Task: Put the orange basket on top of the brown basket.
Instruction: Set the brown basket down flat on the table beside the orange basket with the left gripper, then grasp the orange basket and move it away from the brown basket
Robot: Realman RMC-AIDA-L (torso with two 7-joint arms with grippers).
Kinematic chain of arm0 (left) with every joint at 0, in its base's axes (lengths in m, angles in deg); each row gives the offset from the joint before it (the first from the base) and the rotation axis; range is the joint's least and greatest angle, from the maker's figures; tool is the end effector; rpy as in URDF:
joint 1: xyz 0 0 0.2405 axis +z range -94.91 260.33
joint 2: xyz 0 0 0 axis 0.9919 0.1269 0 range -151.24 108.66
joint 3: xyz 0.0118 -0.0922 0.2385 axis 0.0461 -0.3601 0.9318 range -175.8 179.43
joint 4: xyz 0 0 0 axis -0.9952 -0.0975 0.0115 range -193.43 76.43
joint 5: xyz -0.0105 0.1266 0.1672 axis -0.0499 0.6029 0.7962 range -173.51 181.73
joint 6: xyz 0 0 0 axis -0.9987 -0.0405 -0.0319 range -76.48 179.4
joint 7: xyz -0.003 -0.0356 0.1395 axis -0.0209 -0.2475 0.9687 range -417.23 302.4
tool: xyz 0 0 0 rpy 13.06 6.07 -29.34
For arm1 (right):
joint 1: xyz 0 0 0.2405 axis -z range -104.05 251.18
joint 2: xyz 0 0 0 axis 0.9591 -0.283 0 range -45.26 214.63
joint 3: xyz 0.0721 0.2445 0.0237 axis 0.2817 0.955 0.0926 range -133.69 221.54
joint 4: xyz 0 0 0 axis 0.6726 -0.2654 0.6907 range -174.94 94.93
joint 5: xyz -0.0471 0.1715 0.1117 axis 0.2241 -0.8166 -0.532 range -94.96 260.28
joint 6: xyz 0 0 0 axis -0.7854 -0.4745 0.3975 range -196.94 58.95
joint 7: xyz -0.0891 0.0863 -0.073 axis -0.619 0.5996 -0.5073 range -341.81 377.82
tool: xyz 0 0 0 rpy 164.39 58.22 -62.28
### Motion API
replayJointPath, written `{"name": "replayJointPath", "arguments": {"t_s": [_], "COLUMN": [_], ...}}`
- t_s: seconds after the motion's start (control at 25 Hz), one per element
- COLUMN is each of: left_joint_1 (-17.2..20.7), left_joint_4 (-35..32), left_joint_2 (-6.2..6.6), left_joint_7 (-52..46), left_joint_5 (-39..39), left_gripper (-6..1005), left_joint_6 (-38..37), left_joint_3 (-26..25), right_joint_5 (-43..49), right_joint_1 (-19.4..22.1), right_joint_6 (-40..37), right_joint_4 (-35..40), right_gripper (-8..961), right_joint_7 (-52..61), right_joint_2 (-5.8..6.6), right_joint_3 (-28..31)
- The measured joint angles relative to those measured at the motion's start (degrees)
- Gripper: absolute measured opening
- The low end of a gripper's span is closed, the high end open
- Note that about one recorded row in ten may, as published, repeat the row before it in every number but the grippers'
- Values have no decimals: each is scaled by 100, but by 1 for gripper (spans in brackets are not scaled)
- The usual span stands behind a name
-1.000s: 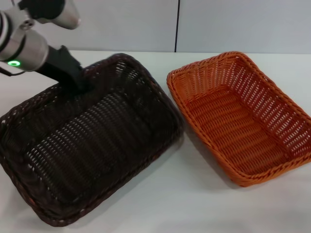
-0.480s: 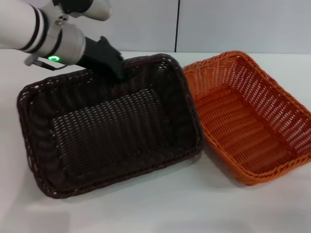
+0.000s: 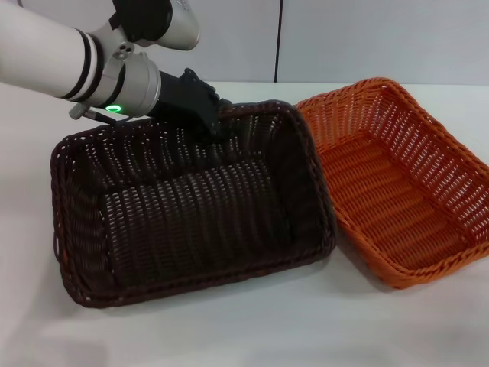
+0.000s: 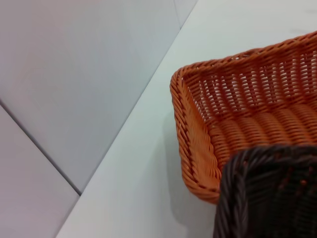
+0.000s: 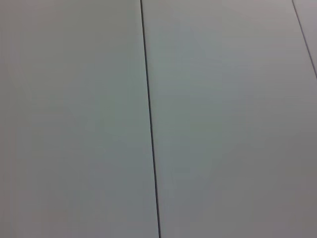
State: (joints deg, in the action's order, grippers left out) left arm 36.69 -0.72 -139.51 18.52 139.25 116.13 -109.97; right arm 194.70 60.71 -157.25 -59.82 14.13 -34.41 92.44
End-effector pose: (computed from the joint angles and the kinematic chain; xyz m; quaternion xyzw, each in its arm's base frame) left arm -0.1418 0.4375 -0.0020 -0.9687 -0.0347 0.0405 0.2424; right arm 0.3427 0.2637 0.0427 -0.4953 0.1806 0.3491 0.7747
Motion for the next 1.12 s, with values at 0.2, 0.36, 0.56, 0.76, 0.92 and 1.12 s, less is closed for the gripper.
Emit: {"name": "replayJointPath", "arguments": {"t_s": [0.2,0.36,0.56,0.76,0.92,1.12], "left_joint_1": [4,95,985,2041,2376,2936], "left_joint_4": [-1,172,1271,2047,1642,538], "left_joint_2": [-11,-21,-29,-6,-4,-15], "left_joint_7": [61,45,64,203,-354,-3146], "left_joint_5": [-170,-393,-1475,-1860,-1294,259], "left_gripper": [376,515,669,726,727,728], "left_joint_6": [-140,-566,-2628,-6793,-10010,-12362], "left_joint_3": [100,258,988,2761,4039,4422], "right_joint_5": [2,2,0,-22,-25,15], "right_joint_1": [-6,1,36,49,12,-31], "right_joint_6": [-8,-35,-242,-235,-193,-341], "right_joint_4": [40,72,92,108,112,35], "right_gripper": [731,730,730,730,731,731], "right_joint_7": [0,0,0,35,51,195], "right_joint_2": [1,1,0,-4,-3,2], "right_joint_3": [-7,27,0,37,24,-14]}}
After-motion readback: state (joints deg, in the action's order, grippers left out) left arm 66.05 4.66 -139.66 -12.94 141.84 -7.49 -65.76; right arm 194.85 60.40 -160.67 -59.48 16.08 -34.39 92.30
